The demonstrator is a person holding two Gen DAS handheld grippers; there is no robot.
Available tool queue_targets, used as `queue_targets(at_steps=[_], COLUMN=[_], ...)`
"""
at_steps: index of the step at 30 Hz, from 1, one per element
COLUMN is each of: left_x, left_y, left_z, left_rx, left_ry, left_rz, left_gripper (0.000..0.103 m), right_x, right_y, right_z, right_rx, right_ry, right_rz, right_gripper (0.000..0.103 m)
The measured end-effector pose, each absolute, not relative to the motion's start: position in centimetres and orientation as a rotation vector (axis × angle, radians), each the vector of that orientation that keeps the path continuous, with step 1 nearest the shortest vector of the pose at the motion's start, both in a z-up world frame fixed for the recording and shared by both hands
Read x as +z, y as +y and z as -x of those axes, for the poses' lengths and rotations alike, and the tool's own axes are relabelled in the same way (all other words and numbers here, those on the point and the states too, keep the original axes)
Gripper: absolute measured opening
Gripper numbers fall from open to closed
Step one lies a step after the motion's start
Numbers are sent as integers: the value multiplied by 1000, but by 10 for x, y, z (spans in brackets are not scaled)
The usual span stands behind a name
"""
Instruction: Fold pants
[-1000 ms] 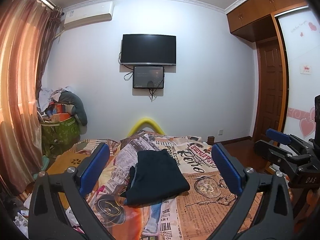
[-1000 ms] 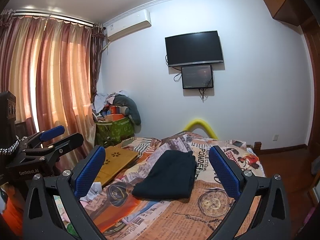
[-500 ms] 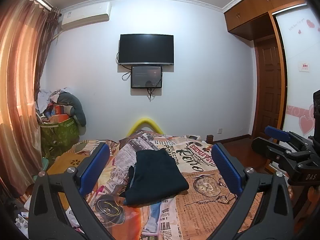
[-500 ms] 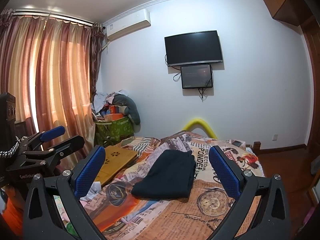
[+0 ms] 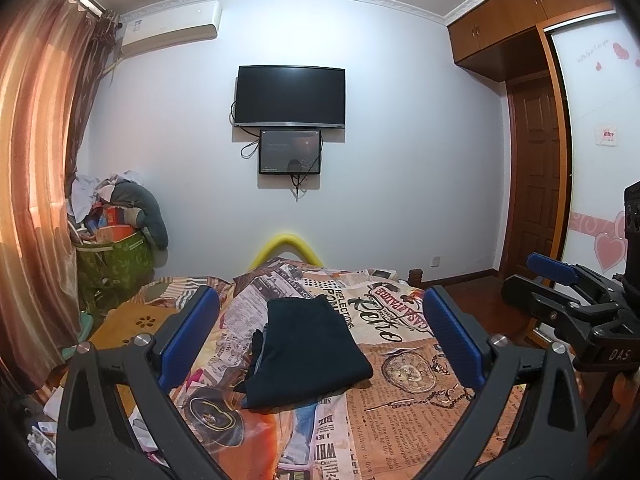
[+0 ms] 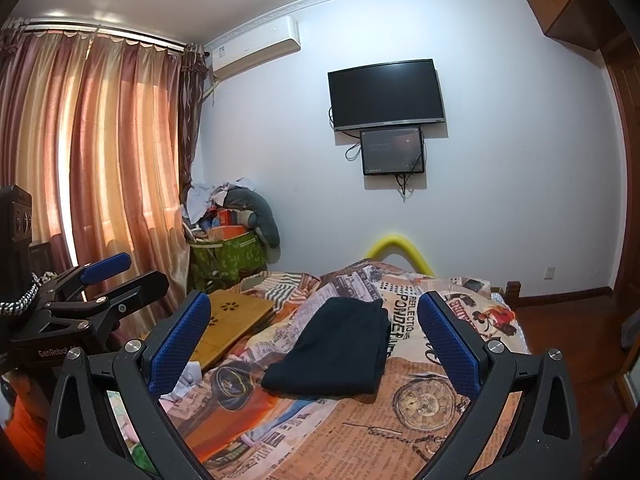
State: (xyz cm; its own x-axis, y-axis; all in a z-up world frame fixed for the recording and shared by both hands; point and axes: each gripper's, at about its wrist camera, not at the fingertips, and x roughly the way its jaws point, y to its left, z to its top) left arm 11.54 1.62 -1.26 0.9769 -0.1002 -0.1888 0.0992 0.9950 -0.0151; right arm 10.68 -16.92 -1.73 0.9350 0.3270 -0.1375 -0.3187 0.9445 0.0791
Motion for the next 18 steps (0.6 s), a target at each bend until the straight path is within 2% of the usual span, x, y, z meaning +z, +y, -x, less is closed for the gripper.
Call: queue_targets(at_steps=[18], left_x=[-13], left_y=[18], left_z=[-115], left_rx=[-128], left_ry=[200], left_rz=[20], left_gripper=[103], right_x=[-16], right_y=[-168], right_z=[-108], right_rx=[326], right_ry=[147], right_rz=[-54], right_gripper=[103])
